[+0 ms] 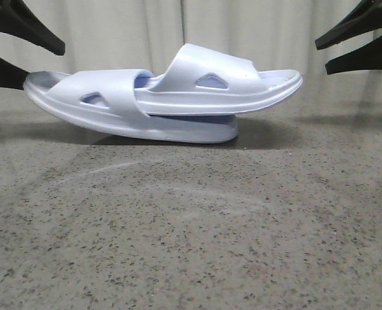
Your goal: Insert blue slippers together front up
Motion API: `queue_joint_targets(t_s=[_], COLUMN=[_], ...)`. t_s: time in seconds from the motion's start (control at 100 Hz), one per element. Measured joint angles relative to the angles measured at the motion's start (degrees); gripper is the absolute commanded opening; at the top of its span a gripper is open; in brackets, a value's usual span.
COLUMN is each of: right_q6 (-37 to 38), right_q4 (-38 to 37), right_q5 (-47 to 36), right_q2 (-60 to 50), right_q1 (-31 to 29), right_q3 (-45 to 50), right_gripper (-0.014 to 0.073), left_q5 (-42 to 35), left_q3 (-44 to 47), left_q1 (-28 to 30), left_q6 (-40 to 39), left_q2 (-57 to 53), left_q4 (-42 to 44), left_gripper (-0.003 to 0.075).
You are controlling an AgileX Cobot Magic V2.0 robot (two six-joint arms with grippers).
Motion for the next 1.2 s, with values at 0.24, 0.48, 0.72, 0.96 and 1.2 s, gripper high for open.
queue_joint_targets(t_s=[0.24,0.48,0.72,0.96,1.2], right_q6=[0.0,0.0,-0.4,-1.1,-4.6], right_q4=[-0.4,-0.2,0.4,4.9,0.7], right_q5=[0.1,0.0,0.0,-8.7,-22.8], right_q2=[0.0,0.0,-3.5,-12.5,-24.1], right_q1=[-4.2,-5.7,-6.0,-4.1,2.1], right_q3=[0.0,0.0,0.0,0.0,0.0], right_gripper=[0.0206,0.0169,-0.0097,-0.0096,-0.0096], left_q5=[0.4,3.7,-0.7,-15.9,-25.8], left_q3=[-1.7,-7.2,-11.6,-11.6,-11.3], left_q1=[3.8,8.0,8.2,6.5,0.4], left_q6=[0.3,0.3,1.3,1.6,1.7], left_q2=[0.0,-0.2,-6.1,-14.5,-22.3], left_q4=[7.4,8.7,9.0,10.7,23.5], left_gripper=[0.0435,0.0200,0.0015,0.0015,0.0015])
